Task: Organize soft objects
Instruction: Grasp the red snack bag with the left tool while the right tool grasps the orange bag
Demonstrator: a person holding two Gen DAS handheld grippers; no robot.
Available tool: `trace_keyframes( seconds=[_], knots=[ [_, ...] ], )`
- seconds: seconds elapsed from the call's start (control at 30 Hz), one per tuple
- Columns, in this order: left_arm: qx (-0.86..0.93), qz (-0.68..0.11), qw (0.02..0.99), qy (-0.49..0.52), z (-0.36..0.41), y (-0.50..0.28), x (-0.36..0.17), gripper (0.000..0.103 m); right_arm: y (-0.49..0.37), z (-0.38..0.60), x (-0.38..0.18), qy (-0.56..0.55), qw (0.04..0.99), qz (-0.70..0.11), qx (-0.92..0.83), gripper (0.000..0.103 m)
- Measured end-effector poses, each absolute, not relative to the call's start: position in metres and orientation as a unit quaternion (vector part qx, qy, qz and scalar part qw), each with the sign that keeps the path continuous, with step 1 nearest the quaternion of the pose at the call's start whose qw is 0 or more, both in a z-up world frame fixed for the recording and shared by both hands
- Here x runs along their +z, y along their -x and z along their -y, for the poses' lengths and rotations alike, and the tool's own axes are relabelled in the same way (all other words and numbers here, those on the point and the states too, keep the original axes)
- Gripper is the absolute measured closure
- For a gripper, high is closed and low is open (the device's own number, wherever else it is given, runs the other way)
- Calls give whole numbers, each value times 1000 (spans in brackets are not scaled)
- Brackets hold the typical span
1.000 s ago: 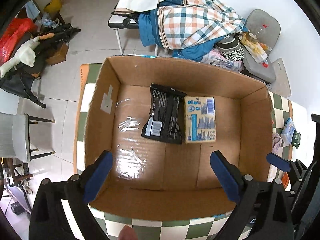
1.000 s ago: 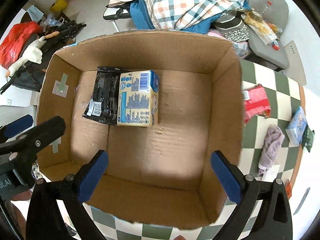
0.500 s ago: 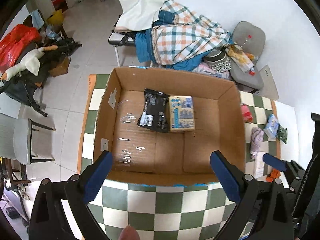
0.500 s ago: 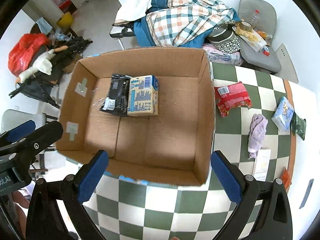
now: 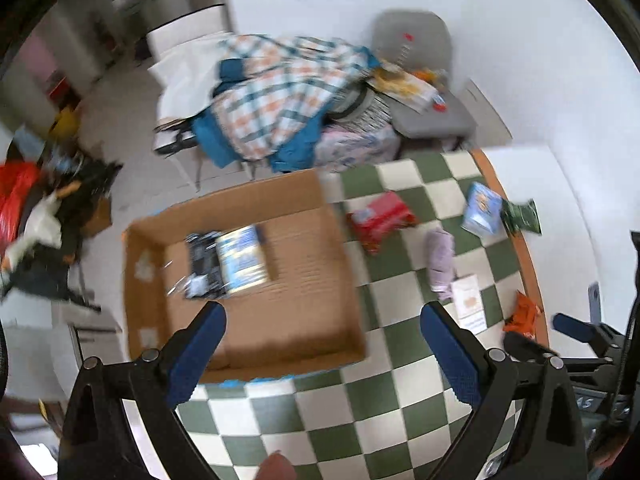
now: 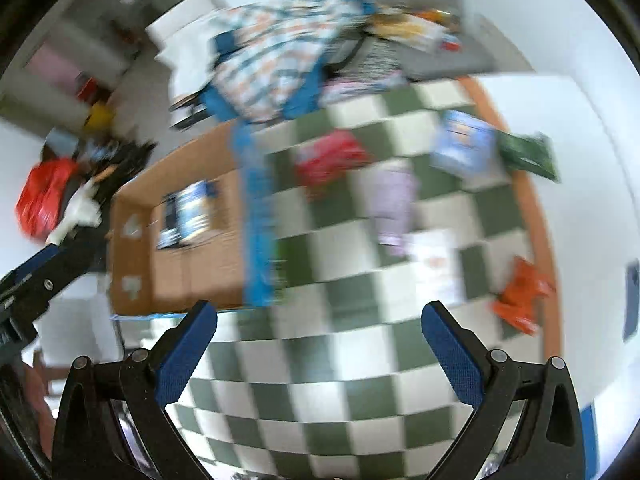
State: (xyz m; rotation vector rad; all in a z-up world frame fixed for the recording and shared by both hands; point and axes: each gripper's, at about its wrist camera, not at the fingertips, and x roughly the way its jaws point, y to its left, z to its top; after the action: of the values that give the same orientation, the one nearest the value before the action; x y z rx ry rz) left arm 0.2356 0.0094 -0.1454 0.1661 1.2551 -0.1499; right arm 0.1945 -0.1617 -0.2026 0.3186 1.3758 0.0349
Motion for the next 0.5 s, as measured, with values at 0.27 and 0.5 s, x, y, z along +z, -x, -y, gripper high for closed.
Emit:
trace_keyframes(
  seconds=[0.27,0.5],
  knots=[
    [-102,-627,730,-253,118,-318,-240,3,-189,321,-277,-201,707,-670,-104,0],
    [-98,-669,666,-317,152,-356,-337,3,-186,370,-351,-262,650,-694,-166,0]
  ],
)
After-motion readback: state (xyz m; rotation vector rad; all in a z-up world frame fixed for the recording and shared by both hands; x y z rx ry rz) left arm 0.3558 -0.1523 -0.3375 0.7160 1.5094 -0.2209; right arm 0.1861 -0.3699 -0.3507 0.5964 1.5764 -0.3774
